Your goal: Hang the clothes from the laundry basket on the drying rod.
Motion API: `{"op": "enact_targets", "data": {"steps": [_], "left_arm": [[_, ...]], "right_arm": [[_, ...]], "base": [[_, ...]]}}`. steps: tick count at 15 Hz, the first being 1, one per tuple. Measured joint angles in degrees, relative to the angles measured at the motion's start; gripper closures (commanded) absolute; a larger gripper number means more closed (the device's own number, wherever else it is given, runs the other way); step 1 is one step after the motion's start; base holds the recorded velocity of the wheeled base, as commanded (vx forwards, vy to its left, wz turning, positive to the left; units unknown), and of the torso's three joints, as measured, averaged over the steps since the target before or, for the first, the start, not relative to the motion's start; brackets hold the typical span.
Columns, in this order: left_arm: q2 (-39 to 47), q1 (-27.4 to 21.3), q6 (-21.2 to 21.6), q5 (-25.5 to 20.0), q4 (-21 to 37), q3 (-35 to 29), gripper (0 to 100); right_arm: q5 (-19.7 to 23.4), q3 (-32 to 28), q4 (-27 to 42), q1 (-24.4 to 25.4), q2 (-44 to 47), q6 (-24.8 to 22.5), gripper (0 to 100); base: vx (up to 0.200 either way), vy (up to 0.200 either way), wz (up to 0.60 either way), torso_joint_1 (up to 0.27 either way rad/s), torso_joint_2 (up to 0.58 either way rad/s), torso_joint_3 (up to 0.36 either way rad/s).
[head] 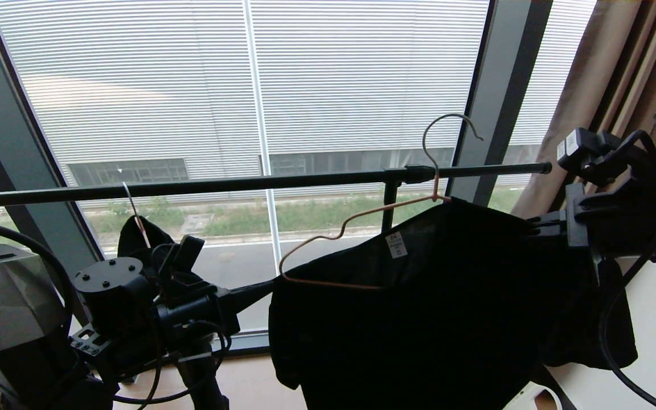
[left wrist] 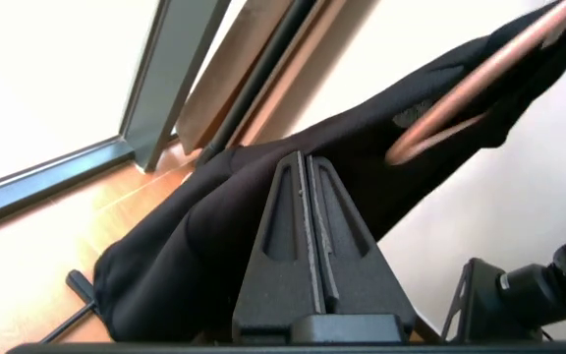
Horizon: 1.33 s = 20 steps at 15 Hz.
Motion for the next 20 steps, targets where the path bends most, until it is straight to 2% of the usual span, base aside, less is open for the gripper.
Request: {"op": "enact_targets", "data": {"steps": [4,7,13,17,20], "left_arm": [[-0.06,0.3,0.0,0.0,0.02,-0.13,100],[-0.09,0.85,-0.02,0.0,0.02,-0.39,100],[-0.57,1.74,-0.09,-0.06,0.02,-1.23,100],[-0.77,2.46,-0.09,-0.11,0.02,-1.43,100],[-0.74,2.23,-0.13,-1.72,0.02,-0.85,100]], "right_arm": [[-1.89,4.92,-8.89,-0.12,-0.63,-0.05,100],[-2.17,6.31,-9.72,-0.91,-1.38,-0.05,100],[-6.61,6.58,-10.18,-1.22,-2.29,-0.02,100],[-7.7,8.84,-16.65,-1.22,-2.66,0.2,100],[-7.4,9.8,-17.2,-1.22,-2.68,0.39,100]], "base": [[0.0,0.0,0.0,0.0,0.0,0.0],[0.0,0.0,0.0,0.0,0.0,0.0],[0.0,0.0,0.0,0.0,0.0,0.0],[0.0,0.0,0.0,0.0,0.0,0.0],[0.0,0.0,0.0,0.0,0.0,0.0]]}}
